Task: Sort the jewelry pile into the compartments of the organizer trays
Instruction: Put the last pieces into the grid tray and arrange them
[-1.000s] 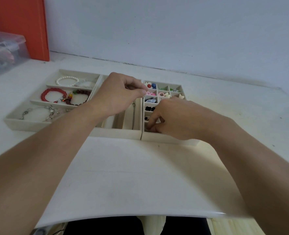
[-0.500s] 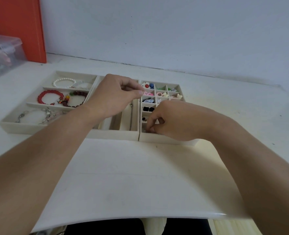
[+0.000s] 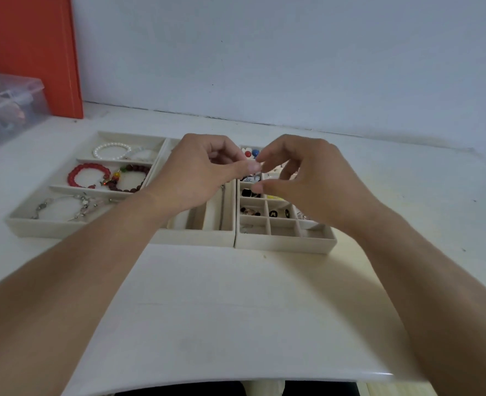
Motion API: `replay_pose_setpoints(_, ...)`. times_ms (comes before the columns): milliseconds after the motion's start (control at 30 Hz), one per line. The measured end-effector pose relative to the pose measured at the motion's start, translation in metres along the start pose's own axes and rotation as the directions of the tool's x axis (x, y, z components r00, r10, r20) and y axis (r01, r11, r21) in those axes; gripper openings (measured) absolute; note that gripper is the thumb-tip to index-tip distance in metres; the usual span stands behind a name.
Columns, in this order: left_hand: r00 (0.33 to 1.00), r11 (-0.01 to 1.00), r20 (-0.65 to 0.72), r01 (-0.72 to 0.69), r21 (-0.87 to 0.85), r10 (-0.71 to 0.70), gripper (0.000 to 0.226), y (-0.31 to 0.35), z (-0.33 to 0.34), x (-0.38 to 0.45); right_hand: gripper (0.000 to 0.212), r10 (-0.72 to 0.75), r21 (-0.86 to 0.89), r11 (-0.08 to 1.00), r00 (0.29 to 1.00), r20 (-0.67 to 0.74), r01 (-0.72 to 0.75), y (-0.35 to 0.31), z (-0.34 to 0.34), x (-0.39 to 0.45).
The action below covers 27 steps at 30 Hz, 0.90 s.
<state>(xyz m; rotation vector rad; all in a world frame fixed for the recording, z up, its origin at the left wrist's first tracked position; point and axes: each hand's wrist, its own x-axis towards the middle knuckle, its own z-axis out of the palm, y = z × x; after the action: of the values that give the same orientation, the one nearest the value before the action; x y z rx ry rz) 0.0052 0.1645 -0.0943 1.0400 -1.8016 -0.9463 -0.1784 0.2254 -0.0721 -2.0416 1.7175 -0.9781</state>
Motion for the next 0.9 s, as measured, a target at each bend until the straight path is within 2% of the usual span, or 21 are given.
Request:
replay_pose_setpoints(200,0.998,0.999,0.062,-0.032,-0.025,0.033,0.013,0.001,-0.001,-0.002,0.027,0.029,0.152,0.988,1.000,-0.002,-0.029,0.000,0.006,-0.003)
replay_pose_setpoints(400,0.996,1.000,0.086,-0.019,-0.010,0.019,0.017,0.003,-0.001,-0.004,0.041,0.072,0.127,0.989,0.996,0.059,-0.079,0.001,0.003,-0.002)
replay_pose_setpoints(633,0.996,1.000,0.089,-0.014,-0.022,0.016,0.026,0.003,-0.003,-0.003,0.016,0.108,0.186,0.974,0.985,0.133,-0.132,-0.002,-0.003,-0.006)
replay_pose_setpoints(767,1.000,0.995,-0.006,-0.026,-0.092,0.026,0.021,0.002,-0.004,0.000,0.012,0.137,0.190,0.962,0.947,0.289,-0.197,-0.002,-0.007,-0.008)
replay_pose_setpoints(900,0.997,0.995,-0.073,-0.029,-0.093,0.022,0.020,-0.001,-0.005,0.003,0.014,0.086,0.127,0.983,0.946,0.313,-0.132,-0.002,-0.004,-0.009)
